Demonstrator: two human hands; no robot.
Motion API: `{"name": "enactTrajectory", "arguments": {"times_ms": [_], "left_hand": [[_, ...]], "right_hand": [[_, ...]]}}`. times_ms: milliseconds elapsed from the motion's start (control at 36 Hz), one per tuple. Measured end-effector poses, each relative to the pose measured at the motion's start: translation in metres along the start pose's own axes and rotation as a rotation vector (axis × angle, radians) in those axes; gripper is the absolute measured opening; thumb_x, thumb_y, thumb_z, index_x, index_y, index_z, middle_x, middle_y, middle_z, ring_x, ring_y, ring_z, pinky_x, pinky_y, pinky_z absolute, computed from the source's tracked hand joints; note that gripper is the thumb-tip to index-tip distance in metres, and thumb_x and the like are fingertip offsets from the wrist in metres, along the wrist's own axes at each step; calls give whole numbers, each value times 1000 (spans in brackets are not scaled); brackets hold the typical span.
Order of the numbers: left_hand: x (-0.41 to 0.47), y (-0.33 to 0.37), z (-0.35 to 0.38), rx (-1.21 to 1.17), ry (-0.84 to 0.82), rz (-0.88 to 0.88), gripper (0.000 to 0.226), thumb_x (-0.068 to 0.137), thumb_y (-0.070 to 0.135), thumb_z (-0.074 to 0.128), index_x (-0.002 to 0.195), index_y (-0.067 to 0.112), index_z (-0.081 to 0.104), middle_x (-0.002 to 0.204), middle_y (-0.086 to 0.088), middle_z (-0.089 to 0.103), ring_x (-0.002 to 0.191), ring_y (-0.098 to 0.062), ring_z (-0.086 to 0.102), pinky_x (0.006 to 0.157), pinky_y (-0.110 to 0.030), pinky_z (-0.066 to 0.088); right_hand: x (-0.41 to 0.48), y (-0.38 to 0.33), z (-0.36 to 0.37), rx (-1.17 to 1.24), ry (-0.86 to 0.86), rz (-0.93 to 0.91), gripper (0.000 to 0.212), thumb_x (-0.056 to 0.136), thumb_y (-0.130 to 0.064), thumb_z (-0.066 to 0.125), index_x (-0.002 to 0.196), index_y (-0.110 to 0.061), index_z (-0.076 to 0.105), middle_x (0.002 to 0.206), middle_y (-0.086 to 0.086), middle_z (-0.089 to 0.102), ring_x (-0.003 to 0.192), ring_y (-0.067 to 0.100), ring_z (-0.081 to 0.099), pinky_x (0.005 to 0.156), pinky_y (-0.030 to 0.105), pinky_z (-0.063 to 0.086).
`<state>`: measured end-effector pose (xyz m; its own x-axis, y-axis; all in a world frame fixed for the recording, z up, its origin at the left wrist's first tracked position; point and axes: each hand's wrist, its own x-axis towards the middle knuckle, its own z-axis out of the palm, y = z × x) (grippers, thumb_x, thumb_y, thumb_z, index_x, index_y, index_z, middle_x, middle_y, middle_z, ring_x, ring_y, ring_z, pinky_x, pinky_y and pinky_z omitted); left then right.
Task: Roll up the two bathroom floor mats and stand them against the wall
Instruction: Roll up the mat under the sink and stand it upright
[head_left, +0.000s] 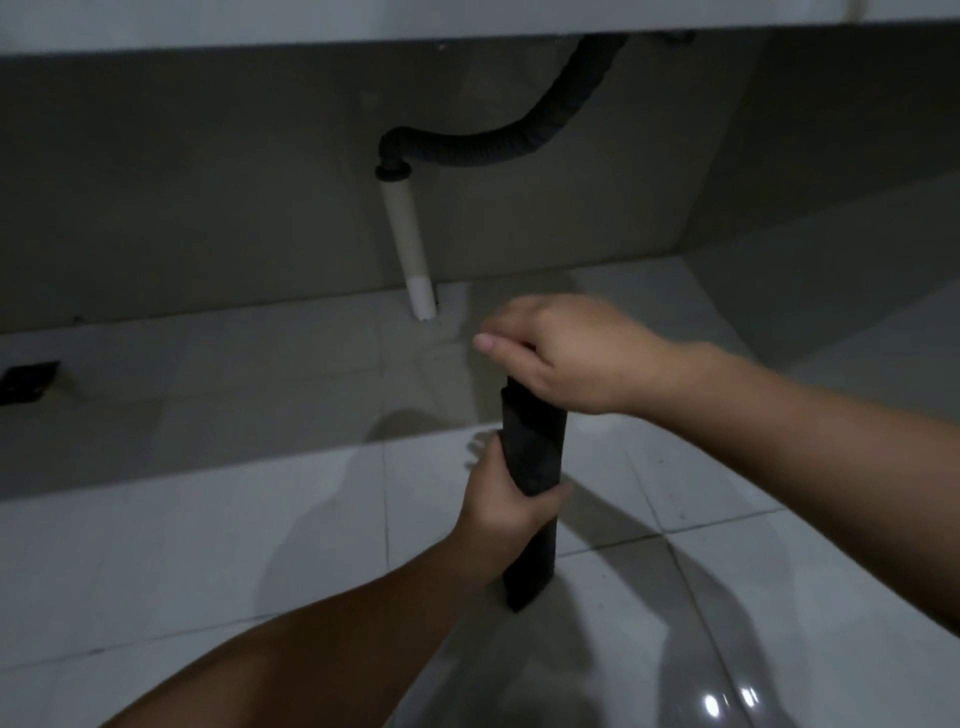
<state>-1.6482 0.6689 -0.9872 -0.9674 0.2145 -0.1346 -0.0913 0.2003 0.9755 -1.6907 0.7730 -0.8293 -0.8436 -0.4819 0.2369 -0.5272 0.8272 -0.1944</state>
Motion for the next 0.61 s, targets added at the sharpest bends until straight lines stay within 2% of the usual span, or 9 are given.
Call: {"name": "enactTrajectory", "arguments": {"times_ms": [83,139,250,361,472,528,611], "left_hand": [[9,12,0,10,11,30,61,68,23,82,118,29,46,114,4,60,106,-14,58,90,-38,50],[11,14,2,11,23,18,67,65,24,82,121,22,44,116,2,60,109,-16,58,92,-41,50],[7,6,3,39,9,5,61,68,23,81,117,22,45,112,5,58,110,-15,57,91,-36,50],[14,18,6,21,-3,27,66,72,22,80,126,21,42,118,7,55,112,-10,53,94,-31,46],[13,20,14,32,0,83,71,68,13,80,128,15,42,121,0,60,115,-13,57,94,-33,48],[13,21,17,37,-17,95,68,71,15,79,127,18,40,121,4,58,114,-10,55,93,-28,46],[18,29,18,46,5,103,61,74,21,78,123,23,42,121,4,57,113,-12,55,94,-32,47]], "right_hand": [[5,2,-20,34,49,-34,46,96,-46,25,96,-17,61,96,1,62,87,22,55,71,37,46],[-2,3,-9,-4,0,-22,42,99,-43,28,98,-16,60,98,3,61,85,21,53,71,35,43],[-12,3,15,11,-148,76,40,99,-44,29,107,-17,57,105,7,59,97,27,56,79,40,46],[0,6,-14,65,-75,127,47,99,-47,24,116,-18,56,116,7,61,108,27,54,88,43,45],[-12,0,15,-152,-299,143,52,96,-54,21,117,-25,59,119,9,57,111,32,53,89,41,45],[-11,5,13,-54,-324,201,55,96,-56,19,125,-27,56,127,10,55,118,32,50,95,42,43],[-5,14,-9,102,-303,289,56,97,-54,22,134,-22,48,138,9,51,125,27,47,101,38,39]]}}
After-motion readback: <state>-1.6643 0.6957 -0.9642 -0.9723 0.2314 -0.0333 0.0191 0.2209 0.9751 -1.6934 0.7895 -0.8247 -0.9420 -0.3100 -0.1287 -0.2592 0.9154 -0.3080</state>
